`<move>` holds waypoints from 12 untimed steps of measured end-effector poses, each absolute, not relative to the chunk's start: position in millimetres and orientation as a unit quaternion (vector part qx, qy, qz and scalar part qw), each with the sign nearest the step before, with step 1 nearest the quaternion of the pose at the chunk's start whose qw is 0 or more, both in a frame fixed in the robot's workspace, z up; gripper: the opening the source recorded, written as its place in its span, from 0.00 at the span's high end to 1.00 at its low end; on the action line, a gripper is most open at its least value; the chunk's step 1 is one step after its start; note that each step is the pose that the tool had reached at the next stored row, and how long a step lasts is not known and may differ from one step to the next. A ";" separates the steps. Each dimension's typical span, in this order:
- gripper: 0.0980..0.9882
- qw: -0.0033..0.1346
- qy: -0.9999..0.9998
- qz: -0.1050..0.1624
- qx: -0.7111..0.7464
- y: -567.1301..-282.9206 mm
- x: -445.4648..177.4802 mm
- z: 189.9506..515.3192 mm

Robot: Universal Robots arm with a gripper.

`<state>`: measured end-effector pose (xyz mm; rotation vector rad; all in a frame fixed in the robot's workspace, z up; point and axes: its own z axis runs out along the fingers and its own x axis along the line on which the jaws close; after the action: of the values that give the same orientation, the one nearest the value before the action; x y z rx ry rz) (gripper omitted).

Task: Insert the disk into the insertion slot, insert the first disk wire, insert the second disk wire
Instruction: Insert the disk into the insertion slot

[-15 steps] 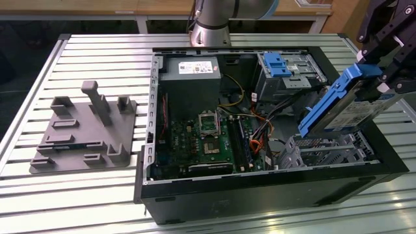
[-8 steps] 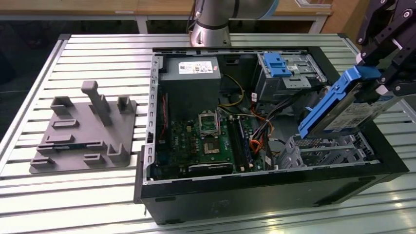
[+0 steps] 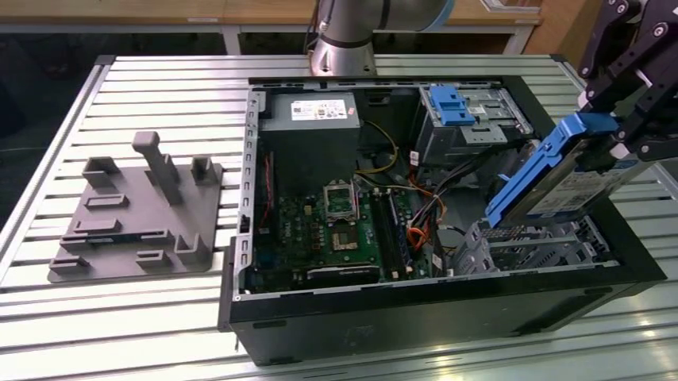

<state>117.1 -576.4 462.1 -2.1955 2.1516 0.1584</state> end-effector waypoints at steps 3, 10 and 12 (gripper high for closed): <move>0.70 0.032 0.699 0.052 -0.713 -576.7 117.1 460.1; 0.70 0.032 0.699 0.052 -0.713 -578.3 117.4 456.2; 0.70 0.032 0.699 0.052 -0.713 -578.6 117.6 455.1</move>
<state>117.6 -578.6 455.1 -2.1958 2.1518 0.1590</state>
